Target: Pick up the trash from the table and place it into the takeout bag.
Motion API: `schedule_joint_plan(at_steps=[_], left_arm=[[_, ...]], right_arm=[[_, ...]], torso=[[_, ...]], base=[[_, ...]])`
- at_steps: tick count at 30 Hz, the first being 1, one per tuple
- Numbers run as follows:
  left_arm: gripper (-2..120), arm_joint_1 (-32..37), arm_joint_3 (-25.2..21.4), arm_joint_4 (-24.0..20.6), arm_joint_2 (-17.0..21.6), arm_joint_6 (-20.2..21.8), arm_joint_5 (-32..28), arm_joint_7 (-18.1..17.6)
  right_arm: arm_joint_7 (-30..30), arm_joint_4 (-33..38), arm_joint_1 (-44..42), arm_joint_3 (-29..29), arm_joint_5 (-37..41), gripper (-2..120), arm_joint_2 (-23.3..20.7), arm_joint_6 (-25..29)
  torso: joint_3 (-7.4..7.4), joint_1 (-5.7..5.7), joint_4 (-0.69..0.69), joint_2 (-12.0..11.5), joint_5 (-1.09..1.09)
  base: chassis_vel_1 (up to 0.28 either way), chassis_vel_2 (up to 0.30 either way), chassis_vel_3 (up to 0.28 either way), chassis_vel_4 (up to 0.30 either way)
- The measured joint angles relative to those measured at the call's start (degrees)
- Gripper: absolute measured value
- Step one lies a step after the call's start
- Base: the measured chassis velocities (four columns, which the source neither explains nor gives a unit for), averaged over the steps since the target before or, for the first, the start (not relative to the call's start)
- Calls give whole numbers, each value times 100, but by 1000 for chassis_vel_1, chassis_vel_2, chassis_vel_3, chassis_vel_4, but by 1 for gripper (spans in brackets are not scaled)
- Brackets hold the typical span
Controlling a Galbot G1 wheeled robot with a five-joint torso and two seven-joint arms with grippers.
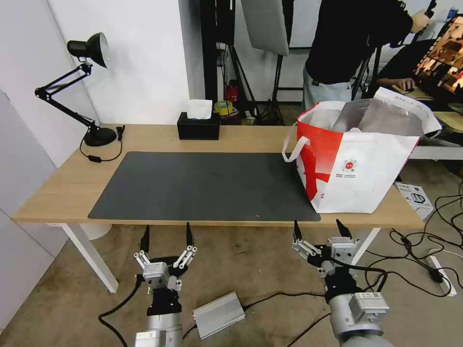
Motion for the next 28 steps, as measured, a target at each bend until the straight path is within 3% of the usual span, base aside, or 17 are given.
schedule_joint_plan(at_steps=[28], left_arm=[[100,43,-43,-13,30,-11,5,1]], right_arm=[[0,0,0,0,0,100,0,0]], torso=[[0,1,0,0,0]], base=[[0,0,0,0]])
